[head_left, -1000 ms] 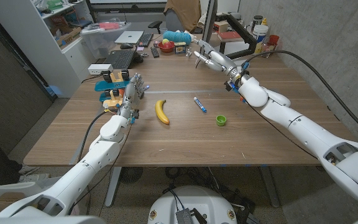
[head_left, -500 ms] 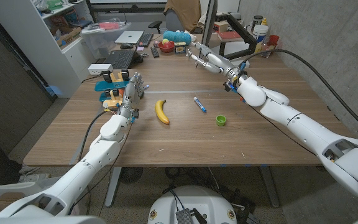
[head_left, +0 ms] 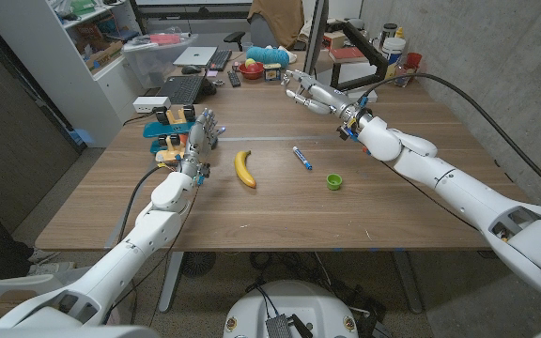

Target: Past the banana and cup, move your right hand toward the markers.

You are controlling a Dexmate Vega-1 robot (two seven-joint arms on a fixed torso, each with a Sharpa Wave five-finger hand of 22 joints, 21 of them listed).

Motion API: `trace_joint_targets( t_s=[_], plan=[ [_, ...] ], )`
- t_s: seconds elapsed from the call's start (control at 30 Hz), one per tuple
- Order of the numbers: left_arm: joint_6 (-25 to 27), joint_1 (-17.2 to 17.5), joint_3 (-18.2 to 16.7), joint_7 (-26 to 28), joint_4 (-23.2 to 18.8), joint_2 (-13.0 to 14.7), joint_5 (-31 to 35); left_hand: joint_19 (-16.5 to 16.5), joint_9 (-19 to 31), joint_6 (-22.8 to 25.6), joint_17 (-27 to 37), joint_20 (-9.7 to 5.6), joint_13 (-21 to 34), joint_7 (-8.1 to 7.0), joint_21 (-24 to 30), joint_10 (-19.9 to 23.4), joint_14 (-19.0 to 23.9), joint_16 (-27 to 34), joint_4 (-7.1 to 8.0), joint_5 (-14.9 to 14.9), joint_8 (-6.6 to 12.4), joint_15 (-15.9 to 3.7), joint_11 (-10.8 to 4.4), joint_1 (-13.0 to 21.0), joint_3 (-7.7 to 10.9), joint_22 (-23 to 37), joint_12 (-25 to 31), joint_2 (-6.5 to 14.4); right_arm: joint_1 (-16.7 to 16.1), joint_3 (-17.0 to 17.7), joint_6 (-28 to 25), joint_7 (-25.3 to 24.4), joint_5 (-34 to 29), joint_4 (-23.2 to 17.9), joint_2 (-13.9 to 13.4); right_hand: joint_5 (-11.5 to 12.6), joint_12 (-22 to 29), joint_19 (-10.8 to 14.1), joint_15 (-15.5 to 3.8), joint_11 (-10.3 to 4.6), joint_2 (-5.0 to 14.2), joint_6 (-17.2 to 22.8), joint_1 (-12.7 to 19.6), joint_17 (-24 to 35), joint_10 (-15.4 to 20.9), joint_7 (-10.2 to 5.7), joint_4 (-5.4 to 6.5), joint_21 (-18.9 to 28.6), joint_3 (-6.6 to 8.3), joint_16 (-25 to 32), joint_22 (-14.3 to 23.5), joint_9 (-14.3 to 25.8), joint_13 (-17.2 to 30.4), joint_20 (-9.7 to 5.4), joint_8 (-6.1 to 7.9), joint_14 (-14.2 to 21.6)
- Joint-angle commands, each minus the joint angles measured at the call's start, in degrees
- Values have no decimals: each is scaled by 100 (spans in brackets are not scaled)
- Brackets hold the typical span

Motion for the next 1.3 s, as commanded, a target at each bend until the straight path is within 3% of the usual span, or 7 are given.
trace_joint_targets(
  t_s=[0.03,0.27,0.43,0.5,0.63,0.8,1.3],
  plan=[
    [-39,-14,14,-43,14,-5,7,-2457,24,-1743,23,-292,21,45,-24,-1499,-2038,17,-27,30,3,27,21,22,29,10,5,749,95,-201,-52,-34,-409,9,-53,33,-16,-32,43,12,-43,11,4,10,-51,-51,17,-21,-33,5,4,33,28,126,-14,-34],
    [13,29,1,5,-55,26,3,-2462,24,-1746,22,-293,21,50,-32,-1506,-2047,11,-27,30,-1,30,25,21,27,10,1,748,118,-296,-114,-131,-625,7,-67,36,-11,-100,31,0,-43,46,-15,14,-49,-71,24,-62,-54,3,5,35,29,110,5,-37],
    [118,70,-10,82,-150,51,-13,-2467,24,-1749,23,-265,21,71,-41,-1565,-2054,6,-27,30,-3,57,50,20,23,11,-23,747,156,-335,-104,-185,-693,26,-69,38,-3,-136,28,2,-48,65,-31,15,-37,43,28,-88,-74,4,6,36,29,84,14,-34],
    [150,84,-11,120,-176,50,-14,-2499,25,-1776,24,-245,21,92,-57,-1572,-2084,-6,-26,30,-14,86,140,18,19,11,-22,744,173,-347,-98,-197,-700,41,-63,39,1,-142,25,0,-49,67,-34,15,-29,18,28,-94,-79,4,6,36,29,83,15,-32],
    [295,123,-28,232,-249,47,-64,-2522,25,-1788,25,-217,21,105,-68,-1580,-2091,-10,-26,30,-17,134,145,16,15,12,-22,742,199,-376,-140,-203,-746,44,-54,41,2,-147,20,-8,-48,68,-37,15,-27,-3,29,-101,-86,4,6,36,29,67,16,-29],
    [415,163,-48,357,-318,44,-94,-2527,26,-1761,27,-103,22,138,-77,-1621,-2088,-11,-26,31,-6,244,266,13,5,14,-31,738,278,-449,-65,-255,-834,145,-36,44,5,-151,17,-6,-46,72,-39,14,-24,-45,28,-110,-93,3,6,37,29,66,18,-28],
    [558,307,-116,593,-534,76,-128,-2622,28,-1816,32,-23,22,208,-127,-1713,-2162,-39,-23,33,-23,337,342,8,-13,20,-43,736,460,-662,-218,-366,-1190,233,35,49,5,-215,16,-24,-48,70,-46,12,-27,-57,23,-151,-114,-2,7,37,29,41,18,-35]
  ],
)
